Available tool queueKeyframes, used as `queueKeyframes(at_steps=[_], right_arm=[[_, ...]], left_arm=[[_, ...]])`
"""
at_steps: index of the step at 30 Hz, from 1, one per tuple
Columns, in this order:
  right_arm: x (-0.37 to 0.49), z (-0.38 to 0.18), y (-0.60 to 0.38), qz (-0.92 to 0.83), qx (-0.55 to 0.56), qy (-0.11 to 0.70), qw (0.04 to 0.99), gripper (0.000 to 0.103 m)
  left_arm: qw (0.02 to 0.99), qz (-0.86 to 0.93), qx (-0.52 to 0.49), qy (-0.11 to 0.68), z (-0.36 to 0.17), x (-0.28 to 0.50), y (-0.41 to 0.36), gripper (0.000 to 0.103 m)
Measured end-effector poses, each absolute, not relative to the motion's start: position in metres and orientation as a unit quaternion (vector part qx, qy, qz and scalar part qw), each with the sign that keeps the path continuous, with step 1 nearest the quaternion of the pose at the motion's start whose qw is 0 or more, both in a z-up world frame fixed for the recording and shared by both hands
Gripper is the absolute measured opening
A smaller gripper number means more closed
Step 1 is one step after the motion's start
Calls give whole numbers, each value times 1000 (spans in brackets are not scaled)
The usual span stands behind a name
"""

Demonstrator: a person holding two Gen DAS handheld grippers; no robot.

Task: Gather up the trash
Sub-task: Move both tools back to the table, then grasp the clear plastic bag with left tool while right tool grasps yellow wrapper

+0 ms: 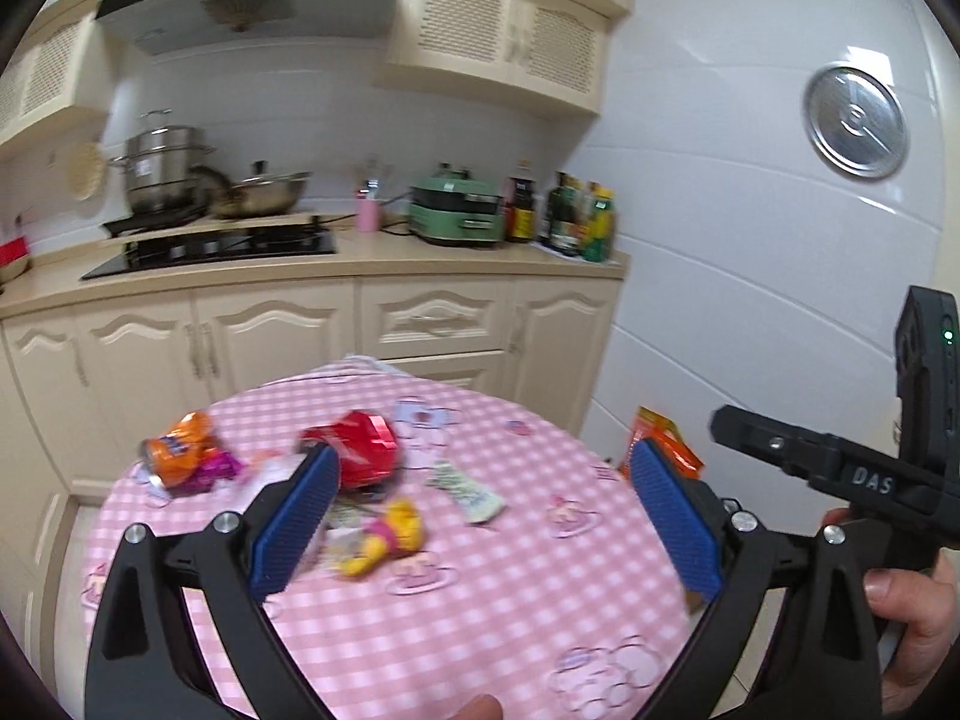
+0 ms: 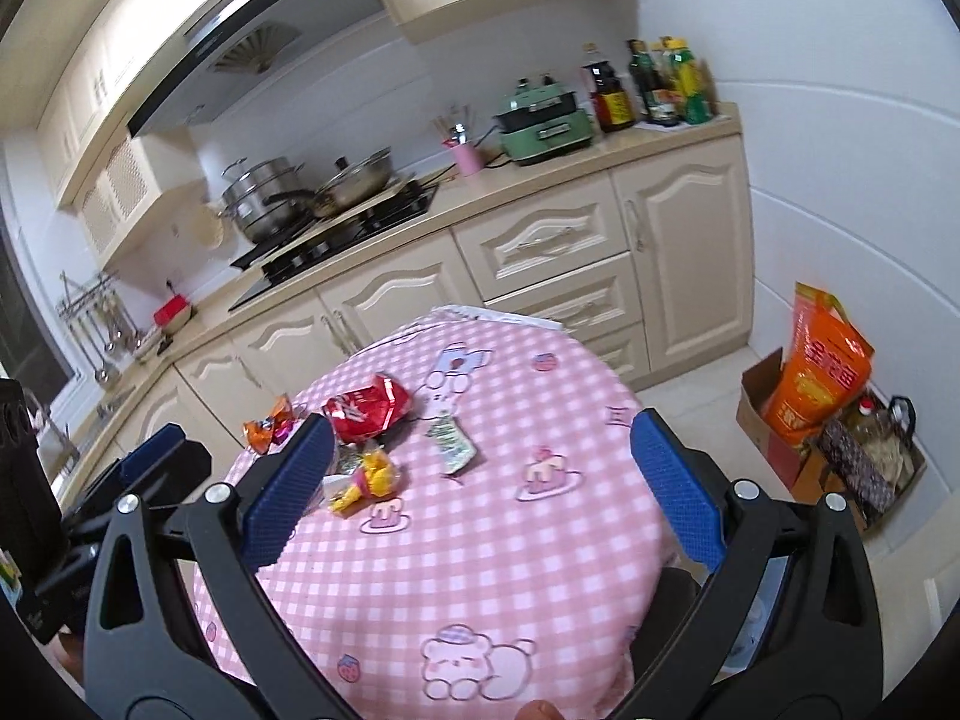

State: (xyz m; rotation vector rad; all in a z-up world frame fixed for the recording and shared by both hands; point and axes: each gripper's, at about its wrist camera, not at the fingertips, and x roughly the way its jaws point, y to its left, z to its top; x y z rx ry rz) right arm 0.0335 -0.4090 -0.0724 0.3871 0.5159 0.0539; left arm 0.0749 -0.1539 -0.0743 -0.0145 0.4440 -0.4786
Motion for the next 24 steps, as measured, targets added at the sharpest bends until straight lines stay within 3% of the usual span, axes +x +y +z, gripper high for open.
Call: queueKeyframes(at_steps=[13,24], right_arm=[[75,-91,-342,44,134,298,944,97],[109,-137,-318,52,121,355,926,97]], left_arm=[[960,-143,1,239,-121,117,-57,95],[942,-122,66,306,-185,187,-72,95]])
